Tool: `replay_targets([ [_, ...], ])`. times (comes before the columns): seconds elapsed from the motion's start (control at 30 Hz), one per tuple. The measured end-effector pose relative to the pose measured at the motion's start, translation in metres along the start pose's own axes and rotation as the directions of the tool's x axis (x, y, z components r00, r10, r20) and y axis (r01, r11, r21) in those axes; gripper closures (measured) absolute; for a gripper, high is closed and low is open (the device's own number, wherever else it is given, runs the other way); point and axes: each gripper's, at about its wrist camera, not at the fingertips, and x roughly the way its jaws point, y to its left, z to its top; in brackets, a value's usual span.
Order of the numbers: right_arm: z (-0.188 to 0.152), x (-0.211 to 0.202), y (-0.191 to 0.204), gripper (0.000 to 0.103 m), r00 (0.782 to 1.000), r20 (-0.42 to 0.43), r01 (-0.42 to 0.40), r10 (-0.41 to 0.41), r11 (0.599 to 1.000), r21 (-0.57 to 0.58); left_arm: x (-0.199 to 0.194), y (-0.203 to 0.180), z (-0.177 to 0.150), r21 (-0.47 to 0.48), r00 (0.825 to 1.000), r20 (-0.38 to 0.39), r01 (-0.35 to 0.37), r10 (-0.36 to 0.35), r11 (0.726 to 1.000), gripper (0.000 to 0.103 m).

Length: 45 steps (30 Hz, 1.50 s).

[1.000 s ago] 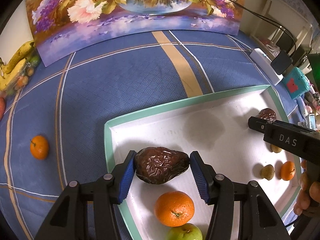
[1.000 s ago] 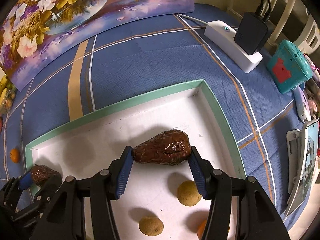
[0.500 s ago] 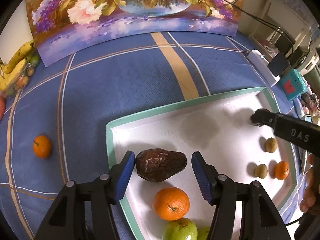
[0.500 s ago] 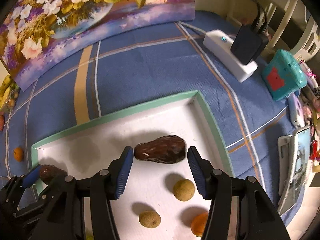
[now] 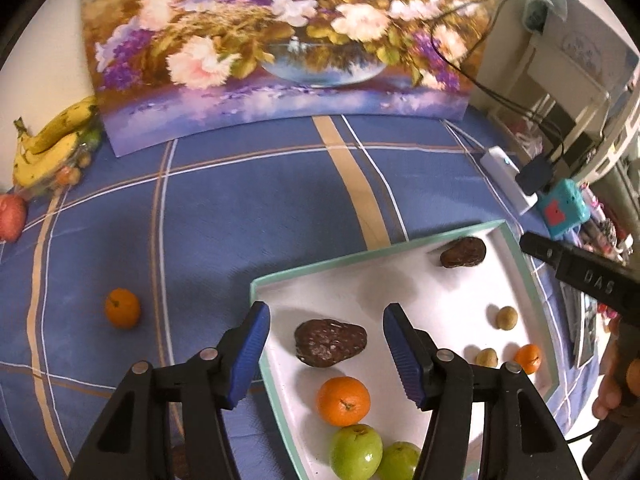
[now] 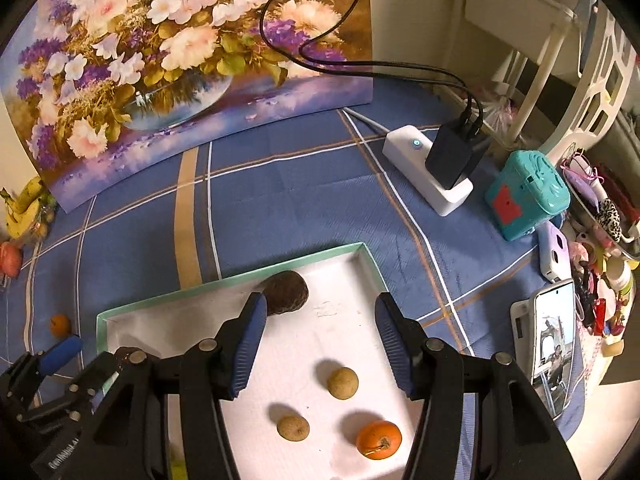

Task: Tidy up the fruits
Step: 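Open both tools to release the dates into the tray, then move both open tools away from the tray toward the loose fruits on the cloth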

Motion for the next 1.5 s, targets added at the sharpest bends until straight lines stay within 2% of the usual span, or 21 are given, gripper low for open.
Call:
replay_targets([
  [0.17, -0.003, 0.007, 0.003, 0.045, 1.000, -0.027, -0.004, 0.003, 1.000, -0.014, -0.004, 0.023, 0.002, -0.076, 1.000, 0.008, -0.007, 0.008, 0.997, 0.037],
  [0.37, -0.008, 0.019, 0.010, 0.045, 0.997, -0.070, -0.014, 0.011, 0.999, -0.043, -0.004, 0.056, -0.001, -0.197, 0.998, 0.015, -0.051, 0.055, 0.979, 0.021],
  [0.47, -0.011, 0.024, 0.015, 0.036, 0.996, -0.082, -0.019, 0.014, 0.998, -0.061, -0.002, 0.073, -0.005, -0.250, 0.995, 0.010, -0.097, 0.103, 0.963, 0.012],
  [0.67, -0.016, 0.031, 0.020, 0.032, 0.996, -0.089, -0.017, 0.011, 0.997, -0.076, 0.002, 0.094, -0.009, -0.294, 0.988, -0.002, -0.148, 0.154, 0.944, 0.006],
  [0.73, -0.018, 0.031, 0.021, 0.032, 0.996, -0.087, -0.041, 0.036, 0.997, -0.062, 0.001, 0.098, -0.011, -0.307, 0.987, 0.000, -0.154, 0.162, 0.939, 0.004],
  [0.8, -0.018, 0.032, 0.021, 0.032, 0.996, -0.084, -0.045, 0.039, 0.997, -0.062, 0.001, 0.100, -0.011, -0.317, 0.986, 0.001, -0.159, 0.168, 0.935, 0.000],
  [0.9, -0.020, 0.032, 0.022, 0.030, 0.996, -0.080, -0.046, 0.041, 0.997, -0.063, -0.002, 0.103, -0.013, -0.319, 0.984, 0.005, -0.167, 0.178, 0.933, 0.000],
  [0.93, -0.021, 0.032, 0.023, 0.024, 0.996, -0.079, -0.045, 0.040, 0.997, -0.064, -0.003, 0.103, -0.015, -0.318, 0.984, 0.005, -0.168, 0.179, 0.933, 0.000],
  [0.97, -0.022, 0.032, 0.023, 0.010, 0.996, -0.079, -0.043, 0.038, 0.997, -0.064, -0.004, 0.104, -0.016, -0.319, 0.984, 0.008, -0.166, 0.178, 0.933, 0.000],
  [1.0, -0.023, 0.031, 0.023, 0.009, 0.997, -0.074, -0.042, 0.037, 0.997, -0.064, -0.005, 0.104, -0.016, -0.319, 0.984, 0.010, -0.164, 0.177, 0.933, 0.000],
  [1.33, -0.029, 0.021, 0.026, 0.009, 0.997, -0.074, -0.036, 0.032, 0.997, -0.066, -0.024, 0.112, -0.027, -0.309, 0.981, 0.036, -0.172, 0.192, 0.935, 0.000],
  [1.5, -0.037, 0.018, 0.035, 0.009, 0.996, -0.083, -0.044, 0.037, 0.995, -0.086, -0.033, 0.109, -0.032, -0.256, 0.977, 0.040, -0.193, 0.210, 0.947, 0.000],
])
